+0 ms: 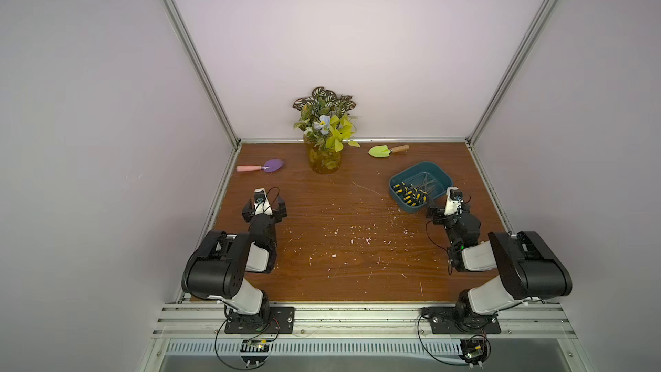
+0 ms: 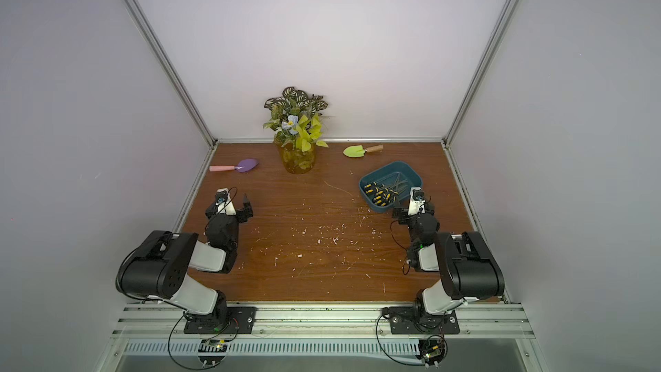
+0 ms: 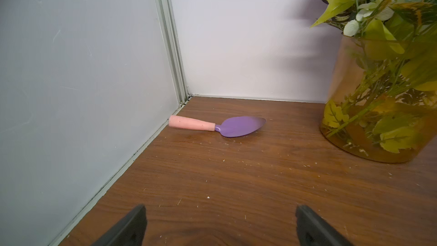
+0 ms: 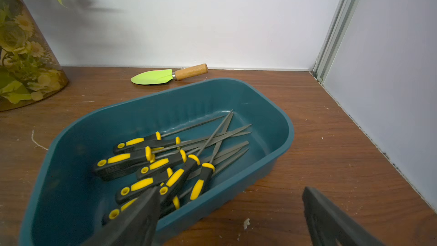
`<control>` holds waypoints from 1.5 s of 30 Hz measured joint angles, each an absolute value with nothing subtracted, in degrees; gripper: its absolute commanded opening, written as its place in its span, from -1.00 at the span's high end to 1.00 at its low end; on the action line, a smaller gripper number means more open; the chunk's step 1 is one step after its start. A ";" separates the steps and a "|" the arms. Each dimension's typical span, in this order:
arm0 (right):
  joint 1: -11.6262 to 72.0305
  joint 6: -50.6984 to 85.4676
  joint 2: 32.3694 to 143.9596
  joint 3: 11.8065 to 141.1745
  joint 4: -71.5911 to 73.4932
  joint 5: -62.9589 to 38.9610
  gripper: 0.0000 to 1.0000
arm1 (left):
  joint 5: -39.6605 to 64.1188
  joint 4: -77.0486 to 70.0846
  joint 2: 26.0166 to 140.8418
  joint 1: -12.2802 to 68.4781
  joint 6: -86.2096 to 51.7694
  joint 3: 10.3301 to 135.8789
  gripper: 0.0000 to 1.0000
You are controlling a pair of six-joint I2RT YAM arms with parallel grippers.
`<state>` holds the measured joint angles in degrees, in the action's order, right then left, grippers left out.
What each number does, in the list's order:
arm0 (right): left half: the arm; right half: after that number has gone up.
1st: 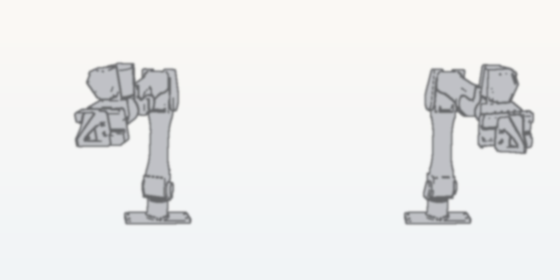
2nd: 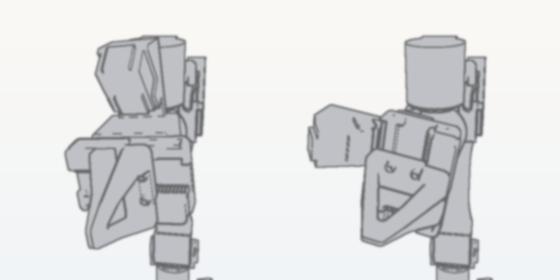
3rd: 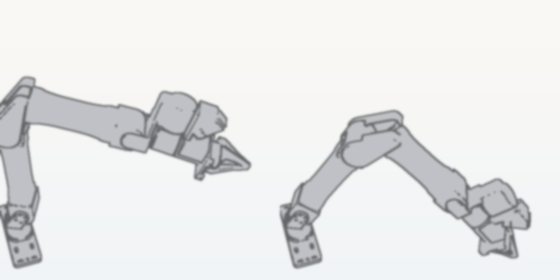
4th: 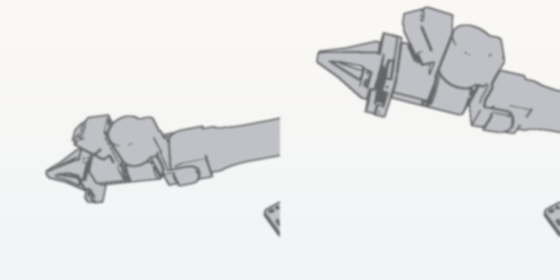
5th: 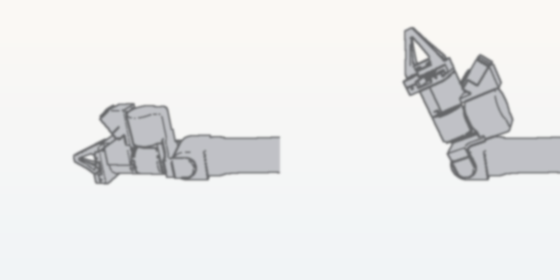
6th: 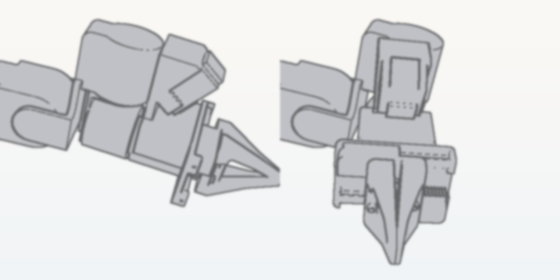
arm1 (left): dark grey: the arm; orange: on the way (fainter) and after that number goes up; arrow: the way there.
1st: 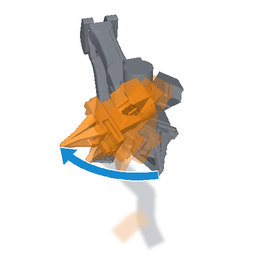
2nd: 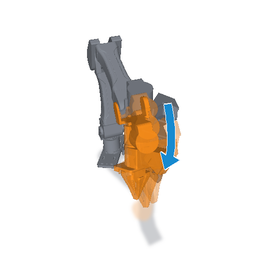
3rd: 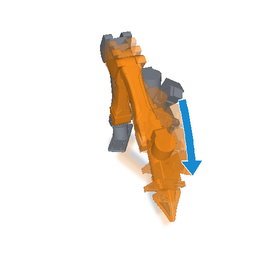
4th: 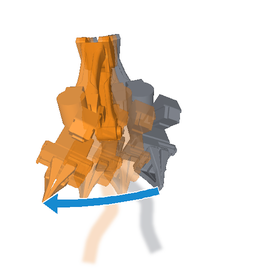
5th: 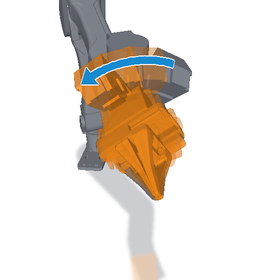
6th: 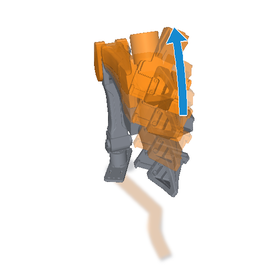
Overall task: Take the file tool out of the storage box
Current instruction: Move the storage box to the center of the board.
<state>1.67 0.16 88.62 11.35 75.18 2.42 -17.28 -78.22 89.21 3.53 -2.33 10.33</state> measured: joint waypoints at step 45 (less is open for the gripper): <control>-12.14 24.14 97.51 60.07 -8.91 -7.51 -0.14 | -8.27 -35.92 76.93 12.10 -4.27 35.64 -0.99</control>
<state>-12.14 24.14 97.51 60.07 -8.91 -7.51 -8.27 -35.92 76.93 12.10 -4.27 35.64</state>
